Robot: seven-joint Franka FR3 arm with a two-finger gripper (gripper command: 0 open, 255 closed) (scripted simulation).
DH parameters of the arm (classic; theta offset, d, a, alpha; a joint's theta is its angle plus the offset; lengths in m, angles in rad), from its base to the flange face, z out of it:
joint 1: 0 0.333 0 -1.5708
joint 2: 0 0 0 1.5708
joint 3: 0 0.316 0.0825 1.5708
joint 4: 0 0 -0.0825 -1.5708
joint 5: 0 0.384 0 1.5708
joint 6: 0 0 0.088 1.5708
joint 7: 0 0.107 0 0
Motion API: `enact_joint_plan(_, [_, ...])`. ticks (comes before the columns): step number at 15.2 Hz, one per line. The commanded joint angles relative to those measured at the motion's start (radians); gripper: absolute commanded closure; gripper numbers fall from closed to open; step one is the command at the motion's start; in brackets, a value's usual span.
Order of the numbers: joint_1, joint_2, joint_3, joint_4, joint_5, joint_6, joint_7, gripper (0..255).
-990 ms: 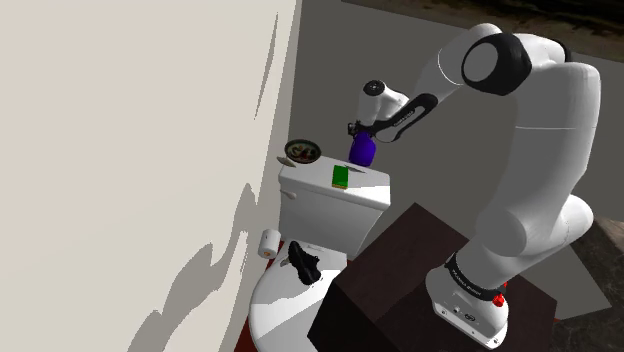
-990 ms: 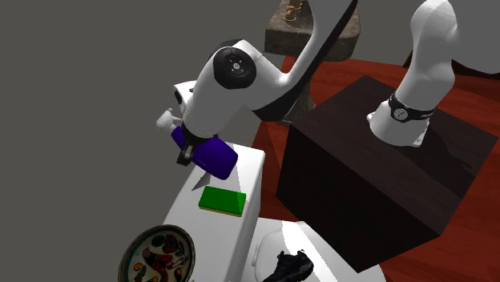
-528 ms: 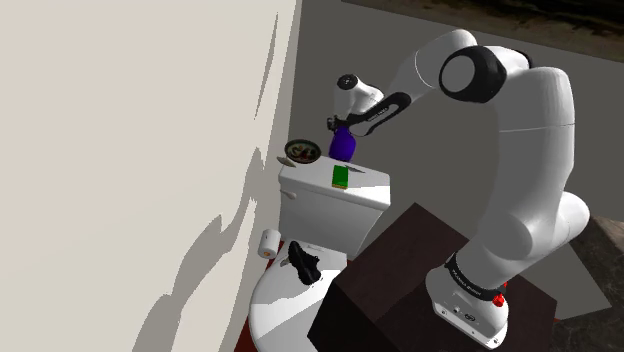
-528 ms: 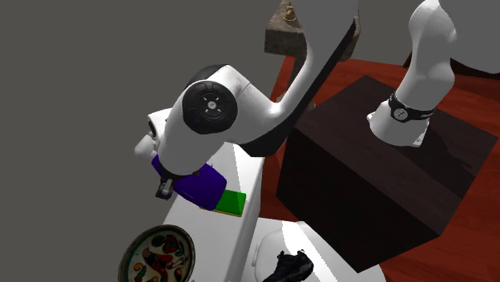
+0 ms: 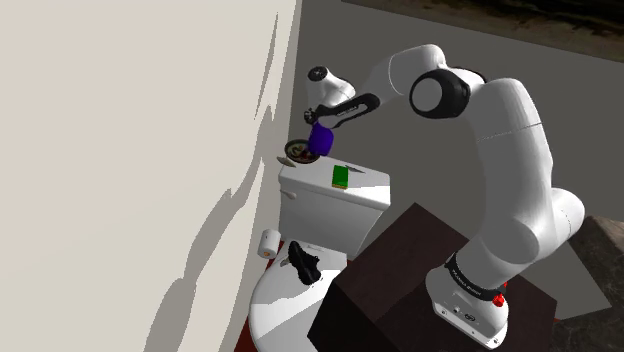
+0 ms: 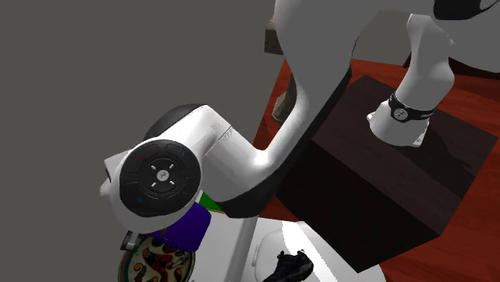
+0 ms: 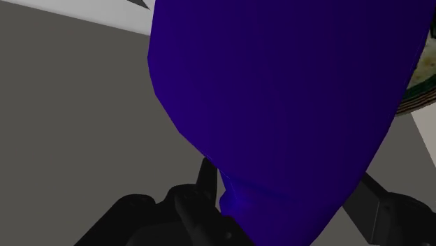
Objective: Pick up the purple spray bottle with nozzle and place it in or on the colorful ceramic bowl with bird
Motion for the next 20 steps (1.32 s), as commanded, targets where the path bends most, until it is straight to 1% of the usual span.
enact_joint_plan(1, [0.029,0.081,0.011,0.139,0.023,-0.063,-0.023,255])
enact_joint_plan(3, [0.061,0.172,0.021,0.301,0.048,-0.135,-0.056,255])
enact_joint_plan(4, [0.078,0.228,0.025,0.401,0.062,-0.177,-0.078,255])
enact_joint_plan(5, [0.087,0.258,0.027,0.454,0.069,-0.198,-0.090,255])
enact_joint_plan(12, [0.093,0.331,0.016,0.495,0.061,-0.168,-0.072,255])
enact_joint_plan(18, [0.099,0.407,0.008,0.555,0.058,-0.152,-0.065,255])
enact_joint_plan(20, [0.099,0.407,0.008,0.555,0.058,-0.152,-0.064,255])
